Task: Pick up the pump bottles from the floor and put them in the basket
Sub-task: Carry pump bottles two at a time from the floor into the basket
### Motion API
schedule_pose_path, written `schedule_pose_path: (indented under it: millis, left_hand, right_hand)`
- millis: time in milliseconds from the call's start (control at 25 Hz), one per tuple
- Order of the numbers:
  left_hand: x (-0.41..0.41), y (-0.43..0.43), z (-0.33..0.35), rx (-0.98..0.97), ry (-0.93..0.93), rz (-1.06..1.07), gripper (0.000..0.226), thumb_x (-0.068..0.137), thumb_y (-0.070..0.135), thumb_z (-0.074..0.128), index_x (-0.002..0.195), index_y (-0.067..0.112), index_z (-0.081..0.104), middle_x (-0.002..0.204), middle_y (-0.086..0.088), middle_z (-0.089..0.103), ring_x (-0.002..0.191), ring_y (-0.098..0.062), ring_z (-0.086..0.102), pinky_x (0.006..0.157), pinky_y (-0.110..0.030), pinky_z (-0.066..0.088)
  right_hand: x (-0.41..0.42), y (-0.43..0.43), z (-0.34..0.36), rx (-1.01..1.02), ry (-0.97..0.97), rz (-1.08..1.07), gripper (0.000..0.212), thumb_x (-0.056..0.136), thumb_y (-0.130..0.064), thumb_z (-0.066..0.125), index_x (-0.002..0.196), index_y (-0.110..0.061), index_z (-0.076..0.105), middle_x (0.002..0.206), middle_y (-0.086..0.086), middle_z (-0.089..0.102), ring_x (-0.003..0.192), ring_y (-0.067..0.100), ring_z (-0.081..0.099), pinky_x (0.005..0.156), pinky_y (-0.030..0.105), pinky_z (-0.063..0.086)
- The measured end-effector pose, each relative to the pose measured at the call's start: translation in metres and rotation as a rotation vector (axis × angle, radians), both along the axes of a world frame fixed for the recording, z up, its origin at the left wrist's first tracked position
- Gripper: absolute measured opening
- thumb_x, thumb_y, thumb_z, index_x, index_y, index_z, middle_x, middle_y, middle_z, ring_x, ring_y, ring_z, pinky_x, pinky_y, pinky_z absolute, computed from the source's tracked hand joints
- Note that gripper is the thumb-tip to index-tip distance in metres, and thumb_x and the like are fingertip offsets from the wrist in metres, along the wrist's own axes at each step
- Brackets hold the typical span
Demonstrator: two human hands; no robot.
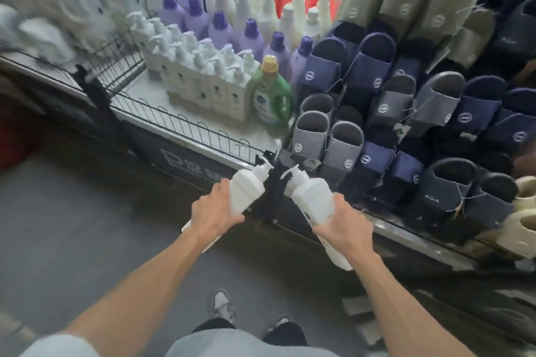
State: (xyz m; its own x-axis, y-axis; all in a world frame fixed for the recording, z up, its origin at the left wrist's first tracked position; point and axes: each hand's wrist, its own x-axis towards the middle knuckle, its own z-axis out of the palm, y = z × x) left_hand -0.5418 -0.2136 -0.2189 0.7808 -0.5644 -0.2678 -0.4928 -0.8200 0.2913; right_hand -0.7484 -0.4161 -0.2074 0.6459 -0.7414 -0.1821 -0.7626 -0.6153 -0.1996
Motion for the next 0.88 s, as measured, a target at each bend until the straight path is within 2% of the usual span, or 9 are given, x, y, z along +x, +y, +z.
schedule_pose_path:
  millis: [160, 280, 360, 520, 600, 760, 880]
  left_hand:
    - [0.051, 0.061, -0.001, -0.013, -0.001, 0.118, 0.071, 0.068, 0.048, 0.078, 0.118, 0.021, 0.036, 0.110, 0.001, 0.053, 0.090, -0.031, 0.066, 0.074, -0.041, 0.052]
    - [0.090, 0.111, -0.002, -0.014, -0.004, 0.231, 0.071, 0.067, 0.049, 0.078, 0.117, 0.021, 0.036, 0.109, 0.001, 0.053, 0.089, -0.031, 0.066, 0.071, -0.038, 0.048]
    - [0.112, 0.144, -0.004, -0.031, 0.016, 0.333, 0.070, 0.067, 0.049, 0.077, 0.116, 0.020, 0.037, 0.109, 0.001, 0.053, 0.090, -0.033, 0.066, 0.071, -0.037, 0.046]
    - [0.146, 0.204, -0.007, -0.052, 0.040, 0.521, 0.068, 0.068, 0.047, 0.077, 0.115, 0.020, 0.036, 0.113, 0.001, 0.054, 0.093, -0.036, 0.065, 0.076, -0.040, 0.049]
    - [0.167, 0.233, -0.009, -0.055, 0.035, 0.608, 0.069, 0.068, 0.048, 0.077, 0.116, 0.020, 0.036, 0.114, 0.000, 0.057, 0.095, -0.037, 0.064, 0.074, -0.039, 0.048]
    - [0.221, 0.278, -0.009, -0.036, 0.024, 0.741, 0.070, 0.068, 0.047, 0.077, 0.119, 0.021, 0.037, 0.120, -0.001, 0.059, 0.101, -0.038, 0.064, 0.076, -0.039, 0.046]
    - [0.265, 0.300, -0.004, -0.032, 0.016, 0.821, 0.070, 0.069, 0.045, 0.076, 0.121, 0.020, 0.037, 0.121, -0.003, 0.061, 0.103, -0.038, 0.063, 0.074, -0.037, 0.042]
  right_hand:
    - [0.079, 0.043, 0.007, -0.006, -0.024, 0.129, 0.074, 0.070, -0.055, 0.072, 0.129, -0.026, 0.039, 0.111, -0.003, 0.067, 0.090, 0.029, 0.068, 0.067, 0.036, 0.043]
    - [0.141, 0.077, 0.011, -0.012, -0.015, 0.234, 0.071, 0.070, -0.054, 0.071, 0.126, -0.025, 0.039, 0.106, -0.004, 0.066, 0.082, 0.030, 0.065, 0.063, 0.037, 0.042]
    - [0.181, 0.097, 0.012, -0.006, -0.003, 0.317, 0.069, 0.069, -0.055, 0.070, 0.123, -0.025, 0.039, 0.099, -0.005, 0.065, 0.076, 0.029, 0.065, 0.063, 0.038, 0.046]
    - [0.258, 0.132, 0.009, 0.032, -0.015, 0.438, 0.062, 0.066, -0.051, 0.070, 0.114, -0.027, 0.040, 0.081, -0.010, 0.059, 0.062, 0.018, 0.058, 0.060, 0.034, 0.053]
    - [0.303, 0.152, 0.007, 0.034, -0.018, 0.517, 0.060, 0.067, -0.052, 0.073, 0.112, -0.026, 0.041, 0.078, -0.010, 0.059, 0.059, 0.012, 0.053, 0.055, 0.031, 0.049]
    - [0.396, 0.190, 0.005, 0.034, 0.004, 0.668, 0.064, 0.070, -0.055, 0.073, 0.113, -0.026, 0.037, 0.078, -0.010, 0.057, 0.056, 0.008, 0.047, 0.045, 0.026, 0.030]
    - [0.464, 0.213, 0.000, 0.050, 0.024, 0.762, 0.064, 0.069, -0.054, 0.073, 0.114, -0.026, 0.037, 0.085, -0.007, 0.059, 0.060, 0.013, 0.052, 0.047, 0.026, 0.030]
